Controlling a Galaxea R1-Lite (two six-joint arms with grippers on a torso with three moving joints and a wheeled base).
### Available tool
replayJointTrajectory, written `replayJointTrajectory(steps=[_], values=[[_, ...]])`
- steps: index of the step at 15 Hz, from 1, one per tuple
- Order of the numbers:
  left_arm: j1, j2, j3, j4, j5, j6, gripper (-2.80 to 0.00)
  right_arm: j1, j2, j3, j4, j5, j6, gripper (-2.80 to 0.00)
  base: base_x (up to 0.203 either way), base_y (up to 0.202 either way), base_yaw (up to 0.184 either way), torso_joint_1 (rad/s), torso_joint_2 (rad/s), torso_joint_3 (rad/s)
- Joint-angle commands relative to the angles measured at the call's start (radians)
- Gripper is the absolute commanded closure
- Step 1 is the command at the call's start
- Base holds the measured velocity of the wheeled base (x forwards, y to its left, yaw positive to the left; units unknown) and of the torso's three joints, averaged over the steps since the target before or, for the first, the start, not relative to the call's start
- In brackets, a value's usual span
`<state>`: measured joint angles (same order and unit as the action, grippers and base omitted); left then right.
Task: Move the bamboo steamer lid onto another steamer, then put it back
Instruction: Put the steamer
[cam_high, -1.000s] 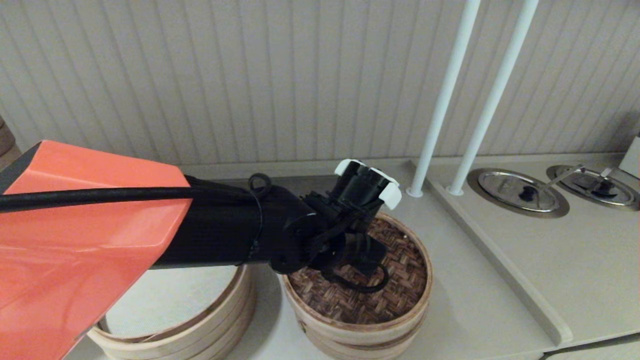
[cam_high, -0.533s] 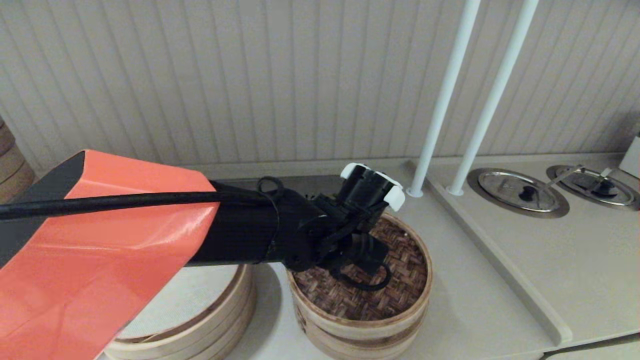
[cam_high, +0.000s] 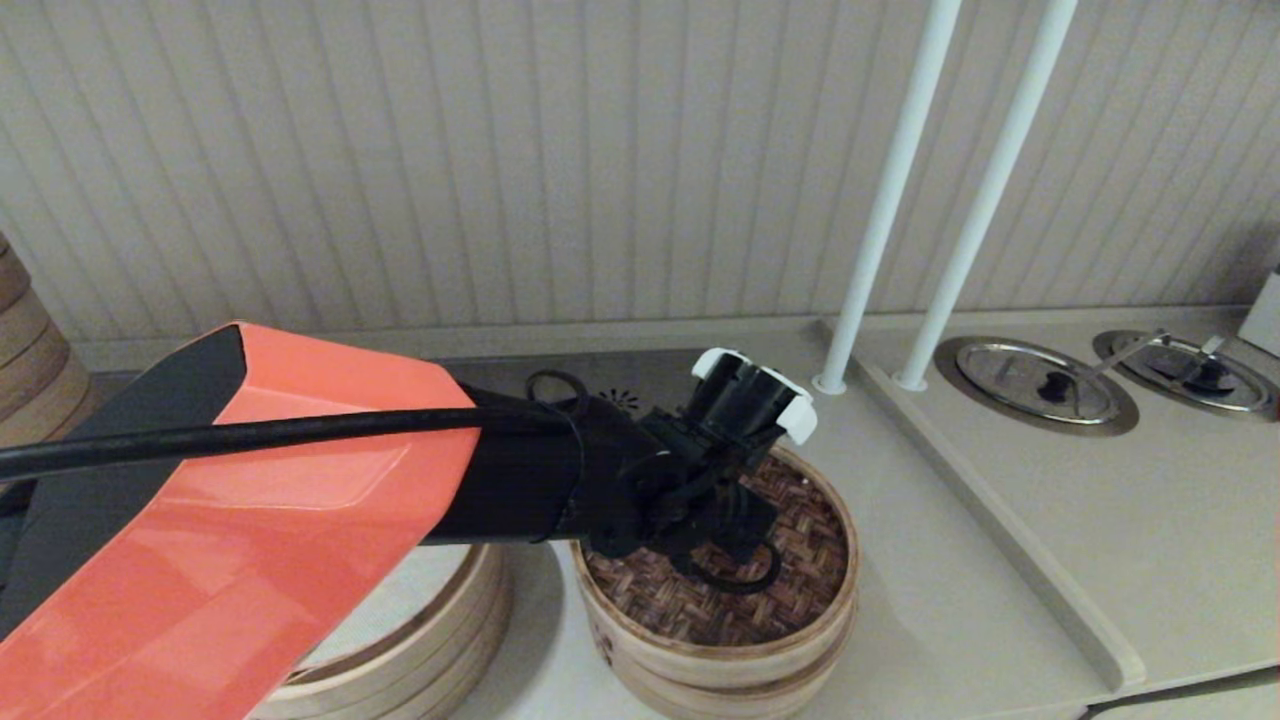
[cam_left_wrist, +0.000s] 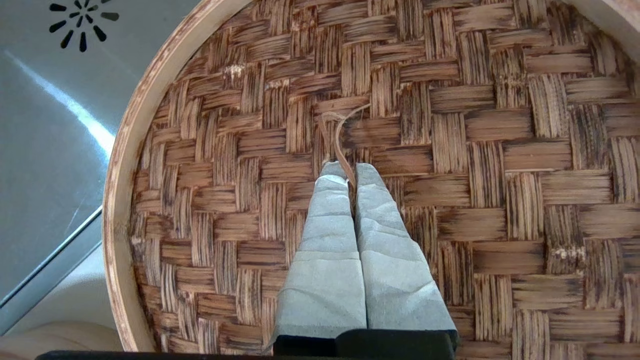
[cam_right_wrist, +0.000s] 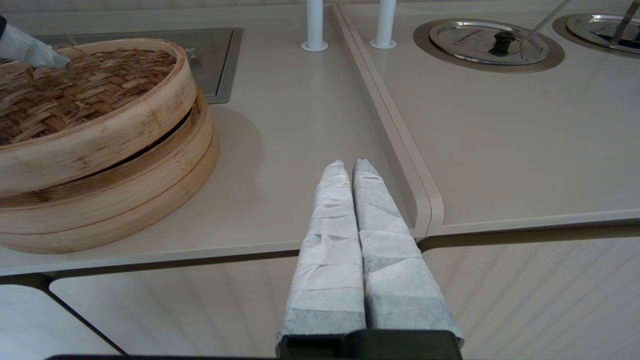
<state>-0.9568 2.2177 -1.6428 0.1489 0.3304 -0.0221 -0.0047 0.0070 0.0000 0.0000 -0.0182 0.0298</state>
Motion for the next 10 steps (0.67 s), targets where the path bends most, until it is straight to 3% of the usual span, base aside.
replayJointTrajectory(steps=[1,10], values=[[-0.008,0.004,0.006,0.003,0.002,-0.002,0.00,0.000,0.001,0.003,0.000,0.000,0.001,0.00,0.000,0.000,0.000,0.000,0.00,0.000],[-0.057,0.000,0.004,0.001,0.019,-0.002,0.00,0.000,0.001,0.003,0.000,0.000,0.001,0.00,0.000,0.000,0.000,0.000,0.00,0.000]])
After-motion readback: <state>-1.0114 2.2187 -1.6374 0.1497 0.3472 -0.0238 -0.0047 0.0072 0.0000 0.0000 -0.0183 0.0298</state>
